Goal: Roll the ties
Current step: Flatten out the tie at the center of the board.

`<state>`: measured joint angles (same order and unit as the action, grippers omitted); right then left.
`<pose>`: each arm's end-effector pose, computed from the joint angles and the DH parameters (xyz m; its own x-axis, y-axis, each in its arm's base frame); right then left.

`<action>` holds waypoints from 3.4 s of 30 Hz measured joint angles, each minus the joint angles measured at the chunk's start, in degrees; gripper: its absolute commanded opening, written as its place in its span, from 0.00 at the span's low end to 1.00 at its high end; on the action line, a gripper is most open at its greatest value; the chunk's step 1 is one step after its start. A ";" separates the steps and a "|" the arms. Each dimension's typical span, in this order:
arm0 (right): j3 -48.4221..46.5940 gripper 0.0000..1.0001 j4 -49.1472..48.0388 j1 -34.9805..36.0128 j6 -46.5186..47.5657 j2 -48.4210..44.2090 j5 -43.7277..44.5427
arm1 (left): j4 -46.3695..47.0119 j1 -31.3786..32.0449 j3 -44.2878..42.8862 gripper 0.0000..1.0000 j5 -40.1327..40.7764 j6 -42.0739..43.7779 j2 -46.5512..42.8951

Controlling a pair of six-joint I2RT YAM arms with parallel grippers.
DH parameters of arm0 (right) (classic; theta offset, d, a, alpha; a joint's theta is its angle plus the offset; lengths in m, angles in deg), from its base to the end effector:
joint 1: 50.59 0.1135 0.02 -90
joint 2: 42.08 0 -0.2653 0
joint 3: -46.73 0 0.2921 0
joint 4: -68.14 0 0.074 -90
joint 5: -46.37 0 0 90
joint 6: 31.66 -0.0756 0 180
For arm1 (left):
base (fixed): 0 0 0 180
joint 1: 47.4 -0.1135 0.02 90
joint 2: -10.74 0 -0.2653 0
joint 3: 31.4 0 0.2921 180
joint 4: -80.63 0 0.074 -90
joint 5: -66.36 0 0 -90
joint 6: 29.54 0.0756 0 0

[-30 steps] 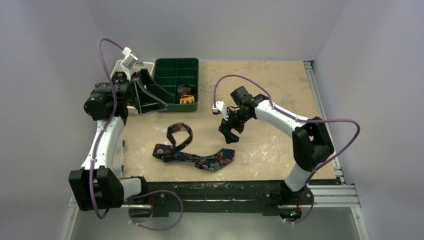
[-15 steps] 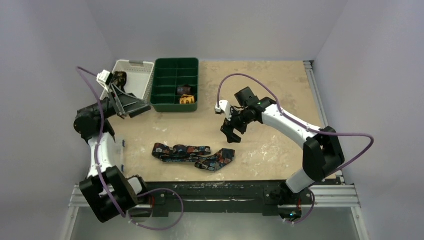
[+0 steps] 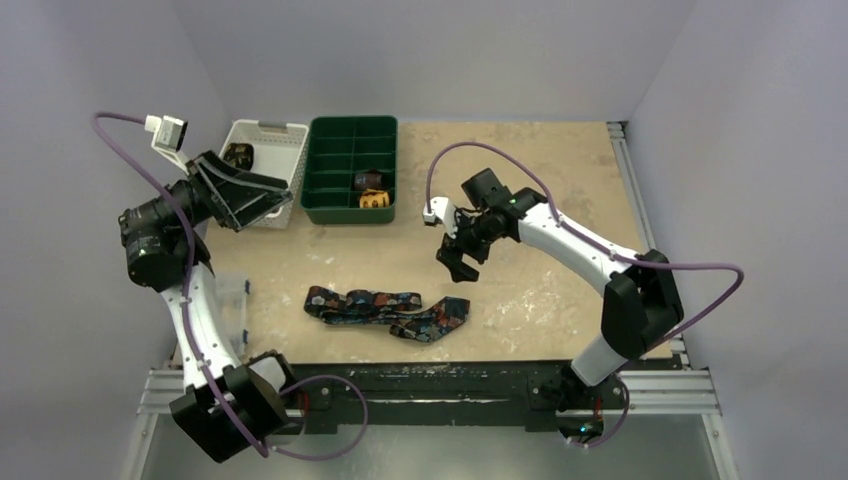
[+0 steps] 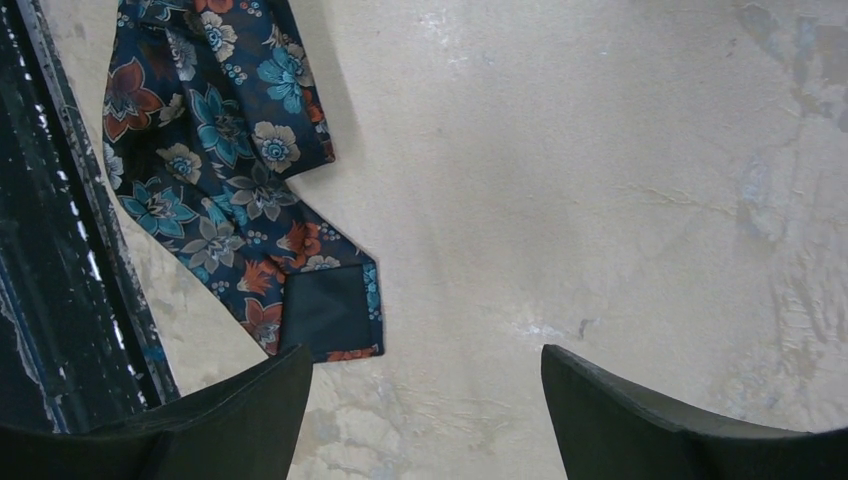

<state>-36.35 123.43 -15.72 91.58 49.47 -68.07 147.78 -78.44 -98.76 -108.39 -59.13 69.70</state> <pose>0.2933 0.2425 0.2076 -0.2479 -0.7810 -0.5732 -0.9642 0.2562 0.0680 0.2036 0.0347 0.4618 -0.5538 -0.4262 -0.7153 0.6397 0.3322 -0.6932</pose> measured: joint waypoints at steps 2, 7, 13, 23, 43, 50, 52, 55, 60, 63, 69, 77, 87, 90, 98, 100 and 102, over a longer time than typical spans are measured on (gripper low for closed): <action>-0.83 0.84 0.90 0.00 0.20 -0.15 1.11 | 0.17 0.00 -0.85 1.00 1.31 0.02 1.29; -1.03 0.84 3.32 0.00 0.48 -2.19 4.13 | -1.33 0.90 -0.76 1.00 3.48 0.02 5.40; -1.03 0.84 4.90 0.00 0.90 -5.22 7.54 | -21.38 3.76 -3.04 1.00 -0.20 2.34 -0.07; -0.96 0.84 5.44 0.00 0.90 -5.81 11.10 | -85.35 -3.74 -7.41 1.00 4.63 37.59 3.28; 0.13 0.76 3.21 0.72 -1.11 -1.11 -1.09 | -151.56 24.76 -4.22 0.90 45.40 148.87 -15.76; 3.58 0.76 -3.48 4.92 -3.23 6.40 -1.46 | -152.82 24.85 -2.10 0.86 46.03 166.57 -5.66; 4.96 0.77 -5.95 6.88 -4.24 6.69 -0.57 | -150.73 24.85 -0.55 0.86 46.10 168.41 -5.55; 7.28 0.77 -10.19 9.90 -4.68 6.45 0.79 | -148.96 24.87 1.16 0.86 46.03 169.70 -7.41; 15.08 0.71 -18.14 13.68 -1.38 1.73 1.29 | -143.71 24.48 2.97 0.85 45.42 166.05 -8.44; 19.43 0.66 -21.22 14.62 2.62 -2.86 1.16 | -141.17 23.34 2.82 0.83 43.67 162.03 -6.19; 24.52 0.54 -27.69 18.32 11.21 -6.67 1.42 | -138.14 22.86 2.78 0.83 42.49 157.72 -2.27; 25.90 0.00 -31.43 22.21 19.58 -0.90 6.27 | -140.19 22.88 0.13 0.81 44.19 159.03 5.46; 29.70 0.00 -36.81 17.49 22.29 -2.75 19.74 | -143.10 23.71 -0.87 0.81 44.19 169.26 8.31; 31.61 0.00 -37.51 12.83 21.88 -4.31 23.87 | -142.31 26.67 -0.92 0.81 43.82 170.75 9.55; 32.11 0.00 -36.92 5.51 21.03 -4.35 31.12 | -135.40 42.53 -2.16 0.82 50.36 169.26 22.67; 33.14 0.00 -37.16 4.26 21.73 -5.22 31.95 | -132.93 44.83 -3.85 0.81 51.93 166.33 27.02; 34.64 0.00 -37.44 3.58 22.71 -6.56 32.68 | -130.51 46.51 -6.51 0.81 52.96 163.12 30.51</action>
<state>-1.70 85.99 -12.14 114.28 42.91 -35.40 17.27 -31.93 -105.28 -55.43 103.98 100.21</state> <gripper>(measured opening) 0.008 0.814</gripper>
